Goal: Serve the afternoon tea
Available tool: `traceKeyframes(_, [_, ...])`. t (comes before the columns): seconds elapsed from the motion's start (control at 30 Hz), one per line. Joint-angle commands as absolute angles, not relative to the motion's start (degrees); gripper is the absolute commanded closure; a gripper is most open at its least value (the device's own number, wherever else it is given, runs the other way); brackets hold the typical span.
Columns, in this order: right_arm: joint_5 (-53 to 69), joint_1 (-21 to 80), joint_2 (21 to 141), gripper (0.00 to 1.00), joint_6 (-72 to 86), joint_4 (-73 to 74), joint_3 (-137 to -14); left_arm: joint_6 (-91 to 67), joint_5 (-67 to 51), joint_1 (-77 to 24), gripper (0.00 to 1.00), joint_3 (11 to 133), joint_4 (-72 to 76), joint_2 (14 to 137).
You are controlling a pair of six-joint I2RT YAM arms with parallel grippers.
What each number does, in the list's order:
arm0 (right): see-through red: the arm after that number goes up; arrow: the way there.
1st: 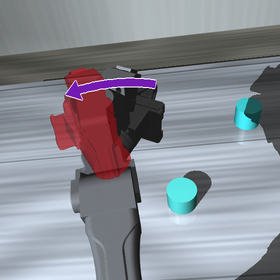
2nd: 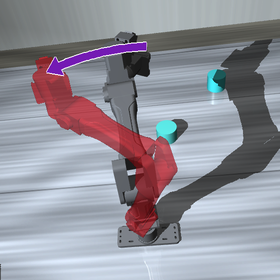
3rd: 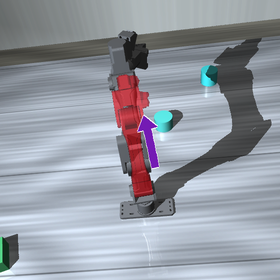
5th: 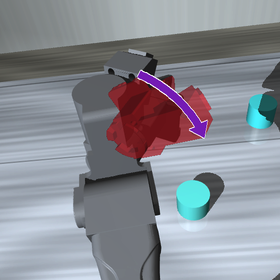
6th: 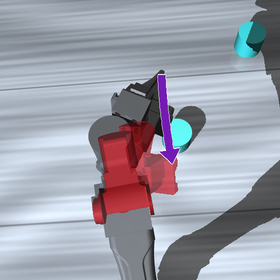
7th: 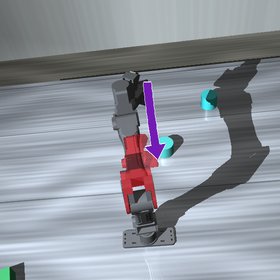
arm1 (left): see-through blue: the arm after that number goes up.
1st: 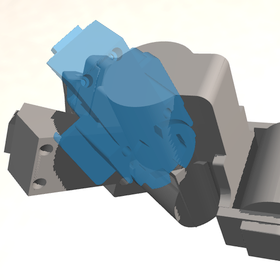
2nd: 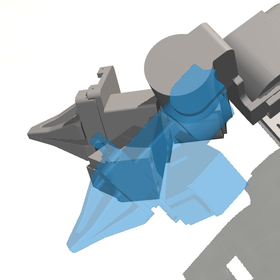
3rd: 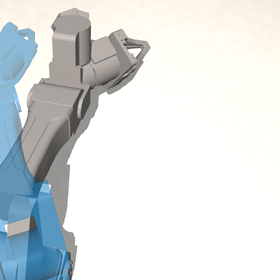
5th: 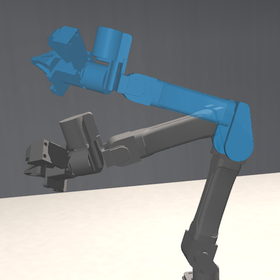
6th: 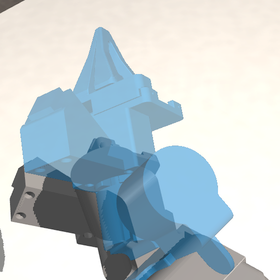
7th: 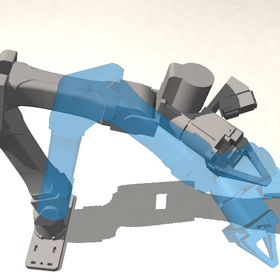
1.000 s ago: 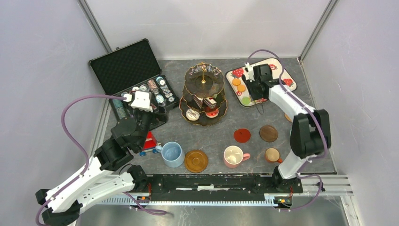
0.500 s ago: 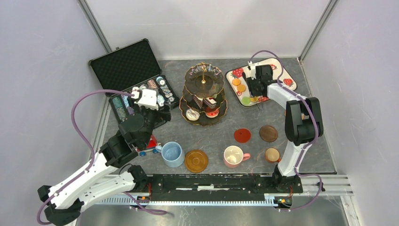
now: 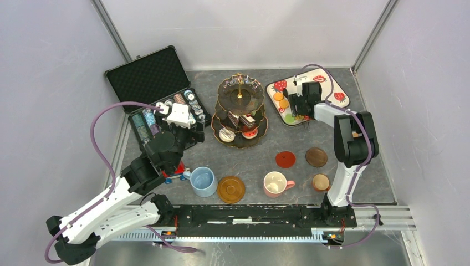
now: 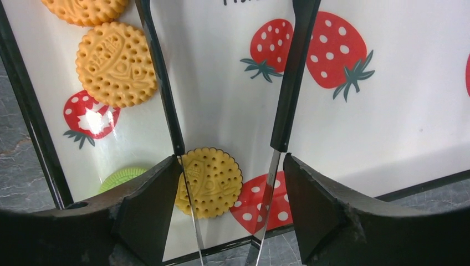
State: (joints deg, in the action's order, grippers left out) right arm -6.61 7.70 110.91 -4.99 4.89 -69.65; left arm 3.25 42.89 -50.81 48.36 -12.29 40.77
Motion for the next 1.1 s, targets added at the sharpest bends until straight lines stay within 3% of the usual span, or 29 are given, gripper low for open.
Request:
traceKeyframes(0.0, [-6.47, 7.63, 108.37, 0.24, -3.96, 0.43, -65.26, 1.05, 42.01, -50.54, 0.0, 48.52, -11.43, 40.42])
traceKeyframes(0.23, [-4.28, 6.98, 108.98, 0.27, -1.72, -3.58, -63.31, 0.93, 41.9, -50.54, 0.0, 48.52, -11.58, 40.11])
traceKeyframes(0.43, [-3.54, 6.74, 107.77, 0.42, -0.85, -1.61, -63.69, 0.78, 41.87, -50.54, 0.0, 48.51, -11.68, 40.31])
traceKeyframes(0.83, [-0.35, 6.71, 101.31, 0.45, -1.76, 23.64, -75.64, 0.62, 41.31, -50.54, 0.0, 48.68, -11.87, 39.37])
traceKeyframes(1.07, [2.23, 7.21, 103.27, 0.46, -1.41, 27.5, -79.3, -1.2, 40.06, -50.54, 0.0, 48.78, -12.33, 38.42])
